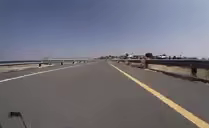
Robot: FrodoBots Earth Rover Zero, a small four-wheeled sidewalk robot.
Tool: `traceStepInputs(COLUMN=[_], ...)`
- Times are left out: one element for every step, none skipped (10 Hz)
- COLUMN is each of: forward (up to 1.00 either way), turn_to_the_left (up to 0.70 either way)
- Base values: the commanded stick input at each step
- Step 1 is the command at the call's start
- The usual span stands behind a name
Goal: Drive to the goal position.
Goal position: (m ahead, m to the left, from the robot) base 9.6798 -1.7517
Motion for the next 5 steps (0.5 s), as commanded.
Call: traceStepInputs(forward=[1.00, 1.00, 1.00, 1.00, 1.00], turn_to_the_left=[0.00, 0.00, 0.00, 0.00, 0.00])
